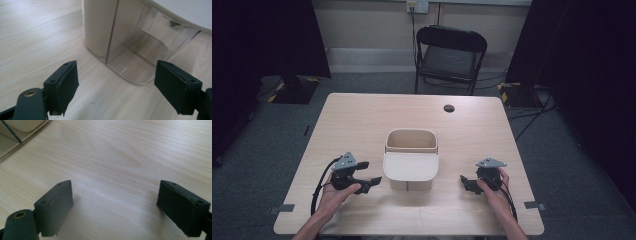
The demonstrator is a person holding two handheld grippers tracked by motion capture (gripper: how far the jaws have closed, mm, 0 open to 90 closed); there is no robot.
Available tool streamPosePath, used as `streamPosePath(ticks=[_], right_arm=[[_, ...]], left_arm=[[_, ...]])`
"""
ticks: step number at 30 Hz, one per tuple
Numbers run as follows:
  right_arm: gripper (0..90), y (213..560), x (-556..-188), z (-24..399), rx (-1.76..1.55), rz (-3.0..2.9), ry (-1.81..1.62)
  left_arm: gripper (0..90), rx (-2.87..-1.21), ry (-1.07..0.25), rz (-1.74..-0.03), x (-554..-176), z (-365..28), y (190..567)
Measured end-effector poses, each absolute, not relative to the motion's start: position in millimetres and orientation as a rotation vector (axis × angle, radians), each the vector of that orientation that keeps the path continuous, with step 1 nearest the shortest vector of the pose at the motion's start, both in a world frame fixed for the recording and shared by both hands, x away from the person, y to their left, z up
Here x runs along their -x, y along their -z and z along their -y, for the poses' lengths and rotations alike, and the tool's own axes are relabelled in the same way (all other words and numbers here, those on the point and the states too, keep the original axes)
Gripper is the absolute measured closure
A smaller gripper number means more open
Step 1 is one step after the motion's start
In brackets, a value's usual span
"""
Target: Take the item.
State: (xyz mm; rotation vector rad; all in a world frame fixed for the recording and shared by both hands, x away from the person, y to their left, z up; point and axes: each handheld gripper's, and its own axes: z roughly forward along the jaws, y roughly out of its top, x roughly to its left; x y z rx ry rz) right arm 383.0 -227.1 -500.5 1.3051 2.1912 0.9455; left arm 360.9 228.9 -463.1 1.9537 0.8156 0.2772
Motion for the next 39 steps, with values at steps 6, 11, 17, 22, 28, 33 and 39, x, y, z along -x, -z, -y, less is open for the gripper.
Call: streamPosePath(ticks=[6, 11, 17, 22, 28, 33, 39], right_arm=[[12.6, 500, -383, 227, -1.305, -2.191, -0.946], [12.6, 500, -383, 227, -1.304, -2.192, -0.946], [12.6, 500, -383, 227, -1.305, -2.191, -0.945], [12.6, 500, -383, 227, -1.305, -2.191, -0.946], [12.6, 500, -383, 227, -1.305, -2.191, -0.946], [12.6, 500, -383, 227, -1.305, -2.191, -0.946], [12.6, 500, -383, 227, -1.305, -2.192, -0.946]], left_arm=[[20.7, -1.914, -0.244, -0.825, -358, -225, 458], [20.7, -1.95, -0.25, -0.762, -351, -212, 454], [21.2, -1.95, -0.272, -0.718, -350, -203, 449], [21.5, -1.932, -0.284, -0.703, -352, -203, 447], [25.9, -1.928, -0.277, -0.692, -350, -201, 445], [31.5, -1.912, -0.248, -0.673, -350, -201, 444], [33.0, -1.909, -0.239, -0.664, -349, -199, 443]])
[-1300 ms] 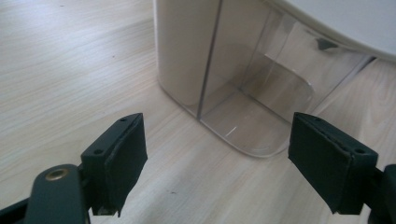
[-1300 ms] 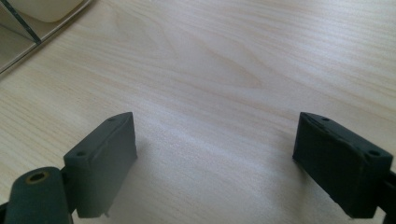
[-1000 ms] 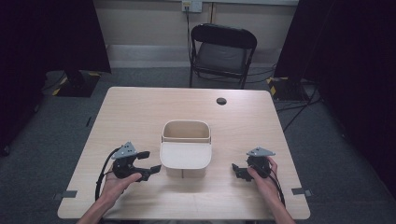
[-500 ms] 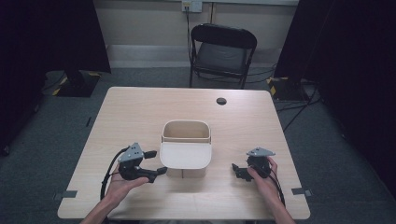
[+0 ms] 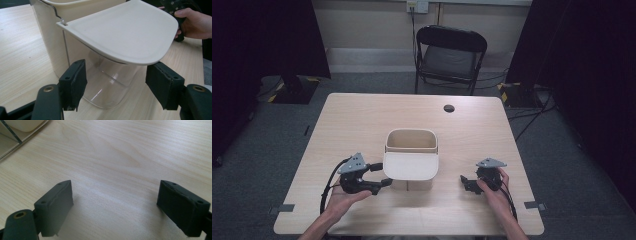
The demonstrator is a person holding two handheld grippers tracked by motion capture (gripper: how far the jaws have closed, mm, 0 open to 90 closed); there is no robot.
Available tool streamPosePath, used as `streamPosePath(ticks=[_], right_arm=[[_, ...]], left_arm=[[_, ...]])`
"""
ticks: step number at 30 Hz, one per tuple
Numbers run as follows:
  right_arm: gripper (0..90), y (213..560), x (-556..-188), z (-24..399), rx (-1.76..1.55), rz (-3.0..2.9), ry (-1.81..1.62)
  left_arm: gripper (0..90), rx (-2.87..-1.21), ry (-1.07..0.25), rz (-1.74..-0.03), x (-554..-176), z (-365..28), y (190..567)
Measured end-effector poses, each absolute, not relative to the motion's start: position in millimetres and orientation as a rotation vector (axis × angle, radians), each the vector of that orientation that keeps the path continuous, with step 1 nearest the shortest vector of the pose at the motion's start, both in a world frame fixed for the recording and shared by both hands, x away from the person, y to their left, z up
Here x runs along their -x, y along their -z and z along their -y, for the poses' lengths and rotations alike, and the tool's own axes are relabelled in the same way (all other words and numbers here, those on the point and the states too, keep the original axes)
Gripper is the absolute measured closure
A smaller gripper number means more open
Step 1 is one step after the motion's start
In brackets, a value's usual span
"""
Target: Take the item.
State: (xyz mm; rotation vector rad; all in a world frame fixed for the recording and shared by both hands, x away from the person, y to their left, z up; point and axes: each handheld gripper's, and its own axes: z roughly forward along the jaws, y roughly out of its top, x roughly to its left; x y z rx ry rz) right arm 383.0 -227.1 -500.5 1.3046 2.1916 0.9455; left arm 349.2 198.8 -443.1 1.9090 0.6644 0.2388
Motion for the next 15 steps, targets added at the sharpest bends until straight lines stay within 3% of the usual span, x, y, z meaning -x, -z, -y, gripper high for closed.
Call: streamPosePath(ticks=[15], right_arm=[[12.6, 500.5, -383.0, 227.1, -1.305, -2.191, -0.945]], left_arm=[[30.5, -1.885, -0.252, -0.648, -348.6, -197.6, 439.7]])
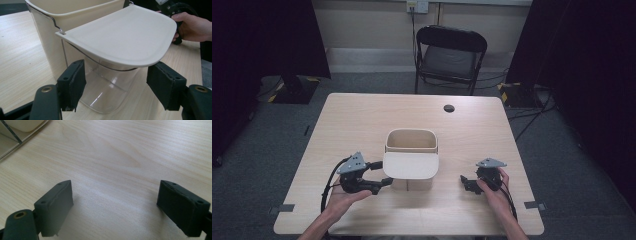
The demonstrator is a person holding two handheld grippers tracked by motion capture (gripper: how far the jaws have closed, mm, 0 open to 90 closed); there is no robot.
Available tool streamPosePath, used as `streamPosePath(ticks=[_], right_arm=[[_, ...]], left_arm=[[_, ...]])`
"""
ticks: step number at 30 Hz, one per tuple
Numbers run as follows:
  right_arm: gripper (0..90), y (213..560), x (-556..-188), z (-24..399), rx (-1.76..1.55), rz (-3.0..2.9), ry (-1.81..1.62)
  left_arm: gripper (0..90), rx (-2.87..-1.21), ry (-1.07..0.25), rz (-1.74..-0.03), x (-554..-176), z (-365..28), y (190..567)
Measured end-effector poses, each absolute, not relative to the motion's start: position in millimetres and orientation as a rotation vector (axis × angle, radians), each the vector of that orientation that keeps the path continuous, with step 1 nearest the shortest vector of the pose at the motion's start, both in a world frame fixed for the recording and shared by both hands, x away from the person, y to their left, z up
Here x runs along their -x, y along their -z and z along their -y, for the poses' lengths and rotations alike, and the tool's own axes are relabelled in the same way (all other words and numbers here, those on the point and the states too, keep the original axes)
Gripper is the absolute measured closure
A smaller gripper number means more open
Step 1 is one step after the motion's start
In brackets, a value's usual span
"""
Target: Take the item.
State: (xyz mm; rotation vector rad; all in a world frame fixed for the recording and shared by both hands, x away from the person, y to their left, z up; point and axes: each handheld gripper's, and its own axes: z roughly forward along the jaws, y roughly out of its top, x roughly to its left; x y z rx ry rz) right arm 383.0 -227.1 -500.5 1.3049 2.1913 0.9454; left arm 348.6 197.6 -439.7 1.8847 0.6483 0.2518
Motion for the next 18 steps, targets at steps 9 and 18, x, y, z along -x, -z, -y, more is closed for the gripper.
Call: streamPosePath(ticks=[9, 18], right_arm=[[12.6, 500.4, -383.0, 227.1, -1.305, -2.191, -0.945], [12.6, 500.5, -383.0, 227.1, -1.305, -2.191, -0.945]], left_arm=[[28.1, -1.874, -0.272, -0.639, -348.2, -198.0, 437.9], [28.1, -1.873, -0.288, -0.626, -348.6, -197.5, 432.8]])
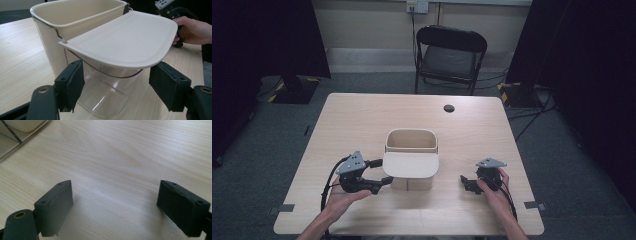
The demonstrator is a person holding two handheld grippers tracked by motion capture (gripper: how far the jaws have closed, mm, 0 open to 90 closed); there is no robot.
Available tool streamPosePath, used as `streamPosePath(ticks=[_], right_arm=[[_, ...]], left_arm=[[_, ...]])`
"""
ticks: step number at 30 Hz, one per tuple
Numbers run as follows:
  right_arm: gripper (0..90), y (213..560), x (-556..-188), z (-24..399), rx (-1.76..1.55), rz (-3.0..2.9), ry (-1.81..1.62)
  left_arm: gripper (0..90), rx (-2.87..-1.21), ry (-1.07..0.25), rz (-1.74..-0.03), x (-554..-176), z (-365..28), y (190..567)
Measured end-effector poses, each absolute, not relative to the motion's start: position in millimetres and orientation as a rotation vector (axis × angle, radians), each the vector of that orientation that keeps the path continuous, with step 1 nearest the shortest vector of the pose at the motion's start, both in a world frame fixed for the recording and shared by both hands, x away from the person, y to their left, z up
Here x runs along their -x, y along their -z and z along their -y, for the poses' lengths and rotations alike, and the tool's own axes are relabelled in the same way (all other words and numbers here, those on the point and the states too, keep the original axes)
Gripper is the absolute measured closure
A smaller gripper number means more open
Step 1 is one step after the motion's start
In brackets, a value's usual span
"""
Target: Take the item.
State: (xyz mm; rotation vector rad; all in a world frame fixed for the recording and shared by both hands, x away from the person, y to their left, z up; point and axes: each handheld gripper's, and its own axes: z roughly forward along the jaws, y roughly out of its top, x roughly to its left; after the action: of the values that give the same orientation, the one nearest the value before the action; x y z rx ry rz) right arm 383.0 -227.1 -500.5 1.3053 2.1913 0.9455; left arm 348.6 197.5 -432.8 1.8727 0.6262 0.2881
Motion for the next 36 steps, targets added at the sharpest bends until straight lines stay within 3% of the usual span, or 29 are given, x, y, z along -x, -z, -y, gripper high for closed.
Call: streamPosePath(ticks=[31, 36], right_arm=[[12.6, 500.3, -383.1, 227.1, -1.307, -2.192, -0.944], [12.6, 500.4, -383.1, 227.1, -1.305, -2.193, -0.945]], left_arm=[[25.9, -1.795, -0.249, -0.653, -356.3, -203.2, 426.3], [28.9, -1.785, -0.265, -0.656, -358.1, -201.4, 425.3]])
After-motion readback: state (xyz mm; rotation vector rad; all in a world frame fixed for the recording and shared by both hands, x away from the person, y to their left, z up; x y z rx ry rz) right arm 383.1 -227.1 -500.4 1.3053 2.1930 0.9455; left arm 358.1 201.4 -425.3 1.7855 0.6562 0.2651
